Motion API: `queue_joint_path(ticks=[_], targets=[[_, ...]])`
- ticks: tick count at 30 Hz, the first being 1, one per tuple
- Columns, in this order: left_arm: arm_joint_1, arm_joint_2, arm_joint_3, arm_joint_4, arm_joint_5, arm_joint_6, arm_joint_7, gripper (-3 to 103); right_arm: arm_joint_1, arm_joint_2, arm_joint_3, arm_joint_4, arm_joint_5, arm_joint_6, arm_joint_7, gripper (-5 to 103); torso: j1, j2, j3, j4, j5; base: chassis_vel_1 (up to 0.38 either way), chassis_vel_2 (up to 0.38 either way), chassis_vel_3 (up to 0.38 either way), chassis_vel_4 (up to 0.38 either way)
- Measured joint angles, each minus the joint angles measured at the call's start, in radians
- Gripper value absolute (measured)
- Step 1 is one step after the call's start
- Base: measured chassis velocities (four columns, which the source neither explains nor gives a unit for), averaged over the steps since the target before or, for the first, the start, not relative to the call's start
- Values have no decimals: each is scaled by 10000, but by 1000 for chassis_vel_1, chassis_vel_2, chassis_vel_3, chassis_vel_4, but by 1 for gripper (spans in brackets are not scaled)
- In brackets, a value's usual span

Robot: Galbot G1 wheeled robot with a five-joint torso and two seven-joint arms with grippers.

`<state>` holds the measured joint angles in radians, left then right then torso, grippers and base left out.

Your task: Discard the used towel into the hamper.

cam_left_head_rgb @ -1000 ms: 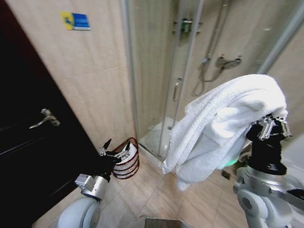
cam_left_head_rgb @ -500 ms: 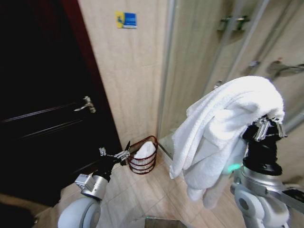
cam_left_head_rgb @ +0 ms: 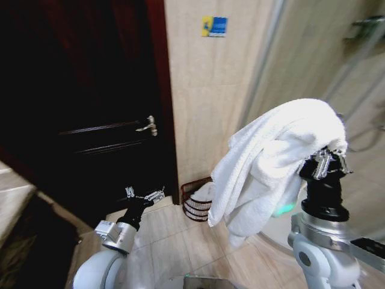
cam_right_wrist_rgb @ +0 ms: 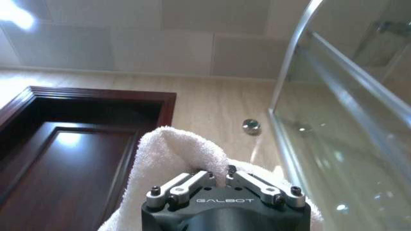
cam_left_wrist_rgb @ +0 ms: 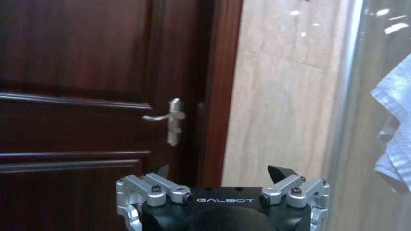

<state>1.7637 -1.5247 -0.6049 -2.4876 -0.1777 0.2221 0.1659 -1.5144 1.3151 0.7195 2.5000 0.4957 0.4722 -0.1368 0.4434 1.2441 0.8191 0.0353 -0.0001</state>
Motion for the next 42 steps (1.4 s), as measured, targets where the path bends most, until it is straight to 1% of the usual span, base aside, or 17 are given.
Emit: queue_joint_path(ticks=[5, 8, 12, 22, 33, 36, 42], targets=[[0, 0, 0, 0, 0, 0, 0, 100, -77, 34, 149, 0, -40, -122, 5, 3, 5, 9, 6, 0, 0, 36, 26, 29, 24], [0, 0, 0, 0, 0, 0, 0, 100, -87, 66, 128, 0, -77, -236, 12, 3, 6, 14, 8, -5, 1, 0, 0, 0, 0], [0, 0, 0, 0, 0, 0, 0, 100, -100, 66, 107, 0, -99, -305, 19, 3, 9, 20, 10, -2, 0, 0, 0, 0, 0], [0, 0, 0, 0, 0, 1, 0, 100, -75, 207, -170, 0, -264, -261, 29, 3, 12, 28, 15, -2, -1, -38, 35, 34, -31], [0, -1, 0, 0, 0, 0, 0, 100, 25, 201, -60, 0, -327, -226, 17, 3, 17, 32, 18, -1, 4, -99, 103, 100, -95], [0, 0, 0, 0, 0, 0, 0, 100, 30, 192, 121, 0, -328, -222, 0, 3, 18, 32, 19, -1, -2, -79, 84, 97, -91], [-1, 0, 0, 0, 0, 0, 0, 100, 92, 134, 478, -62, -320, 168, 71, 3, 21, 32, 21, 0, 2, -54, 61, 42, -59]])
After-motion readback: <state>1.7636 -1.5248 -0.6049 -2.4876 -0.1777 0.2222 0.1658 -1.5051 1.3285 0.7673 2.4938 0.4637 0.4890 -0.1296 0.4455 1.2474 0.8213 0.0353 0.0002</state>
